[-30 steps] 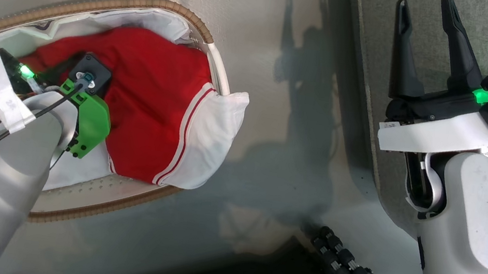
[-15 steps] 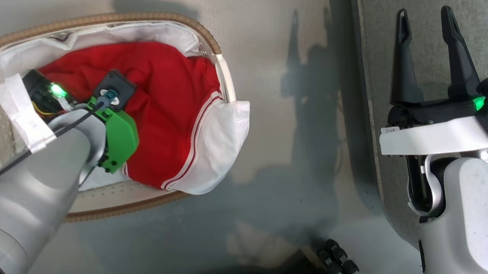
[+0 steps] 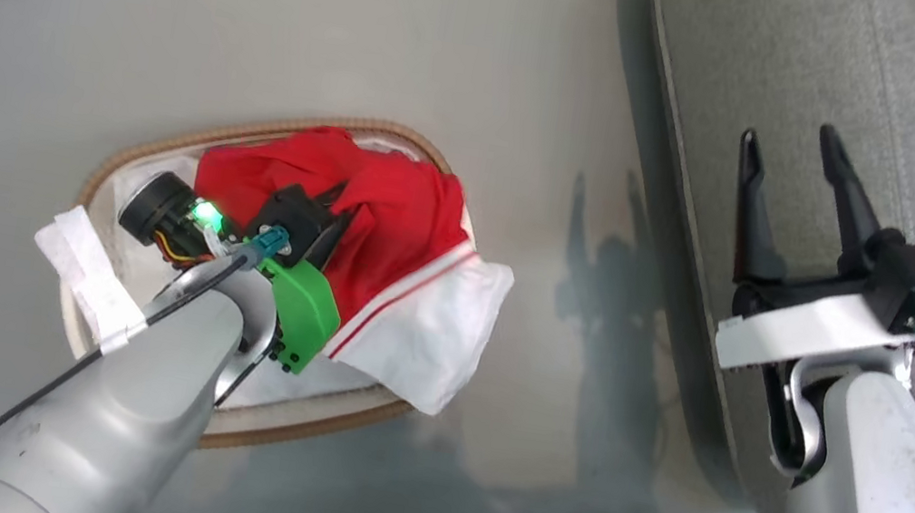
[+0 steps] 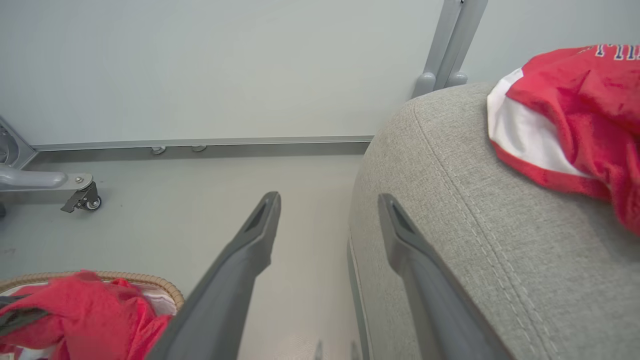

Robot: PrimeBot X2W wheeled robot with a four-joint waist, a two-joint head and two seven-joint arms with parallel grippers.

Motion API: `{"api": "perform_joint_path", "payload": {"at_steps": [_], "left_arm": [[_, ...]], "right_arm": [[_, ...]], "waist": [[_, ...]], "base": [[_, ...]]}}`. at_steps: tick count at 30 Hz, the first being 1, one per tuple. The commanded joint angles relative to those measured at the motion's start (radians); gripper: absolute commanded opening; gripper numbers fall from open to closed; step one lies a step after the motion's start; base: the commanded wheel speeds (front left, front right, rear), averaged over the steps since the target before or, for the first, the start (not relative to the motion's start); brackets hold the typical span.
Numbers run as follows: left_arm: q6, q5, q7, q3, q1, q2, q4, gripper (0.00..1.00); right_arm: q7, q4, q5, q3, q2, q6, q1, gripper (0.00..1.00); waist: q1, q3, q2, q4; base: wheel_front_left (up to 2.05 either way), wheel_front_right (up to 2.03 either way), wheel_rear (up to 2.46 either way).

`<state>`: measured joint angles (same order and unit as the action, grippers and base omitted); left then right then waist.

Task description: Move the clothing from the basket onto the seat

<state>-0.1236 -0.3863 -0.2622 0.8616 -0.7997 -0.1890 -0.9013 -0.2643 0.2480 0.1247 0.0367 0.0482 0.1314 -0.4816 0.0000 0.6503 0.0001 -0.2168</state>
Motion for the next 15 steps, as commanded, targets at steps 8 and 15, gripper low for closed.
{"api": "perform_joint_path", "payload": {"at_steps": [8,15], "left_arm": [[-0.004,0.028,-0.003,-0.042,0.094,-0.04,0.187,0.0],[-0.006,0.06,-0.002,-0.041,0.095,-0.07,0.271,0.0]], "right_arm": [[0.0,0.046,-0.048,-0.006,0.004,-0.001,0.135,1.0],[0.0,0.072,-0.064,0.022,0.004,-0.001,0.226,1.0]], "waist": [[0.0,-0.332,-0.0001,0.115],[0.0,-0.479,-0.0001,0.138]], "base": [[0.0,0.0,0.0],[0.0,0.0,0.0]]}}
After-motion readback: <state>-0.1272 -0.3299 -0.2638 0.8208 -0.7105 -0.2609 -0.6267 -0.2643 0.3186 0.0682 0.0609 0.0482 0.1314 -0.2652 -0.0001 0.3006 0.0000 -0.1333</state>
